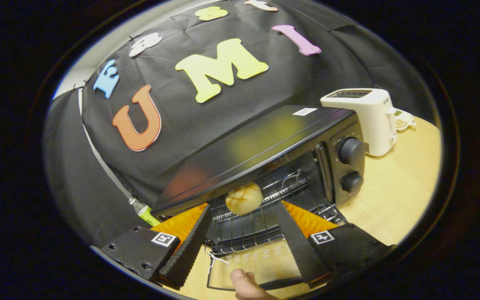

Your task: Open the toaster oven, put the food inside, and close the toaster oven door.

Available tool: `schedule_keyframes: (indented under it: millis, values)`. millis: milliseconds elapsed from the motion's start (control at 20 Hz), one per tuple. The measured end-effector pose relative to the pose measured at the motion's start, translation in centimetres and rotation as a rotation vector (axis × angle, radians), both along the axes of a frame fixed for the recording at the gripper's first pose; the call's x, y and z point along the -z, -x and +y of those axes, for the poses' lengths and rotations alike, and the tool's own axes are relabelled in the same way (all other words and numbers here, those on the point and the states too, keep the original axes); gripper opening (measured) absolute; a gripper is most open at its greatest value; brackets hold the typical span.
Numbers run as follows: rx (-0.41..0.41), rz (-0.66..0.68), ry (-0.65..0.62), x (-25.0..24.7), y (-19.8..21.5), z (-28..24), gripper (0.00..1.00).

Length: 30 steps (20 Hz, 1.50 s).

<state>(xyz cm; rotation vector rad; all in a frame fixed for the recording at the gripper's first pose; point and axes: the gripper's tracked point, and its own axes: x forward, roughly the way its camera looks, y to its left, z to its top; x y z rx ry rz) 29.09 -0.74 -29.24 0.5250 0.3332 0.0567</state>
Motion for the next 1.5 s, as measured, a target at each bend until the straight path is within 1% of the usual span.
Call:
schedule_keyframes:
  millis: [250, 450, 550, 700, 1050, 1150, 1500]
  values:
    - [-0.040, -0.016, -0.007, -0.8, 4.3, 0.8, 1.00]
    - [-0.069, 0.013, 0.032, 0.6, 6.8, 1.3, 1.00]
    - [-0.081, 0.042, 0.075, 1.7, 7.8, 1.3, 1.00]
    - [-0.096, 0.073, 0.181, 3.3, 8.8, 1.0, 1.00]
    - [-0.144, 0.172, 0.354, 6.9, 11.3, 1.1, 1.00]
    - [-0.153, 0.213, 0.422, 8.2, 12.1, 1.0, 1.00]
    - [-0.177, 0.283, 0.490, 10.8, 13.6, 0.9, 1.00]
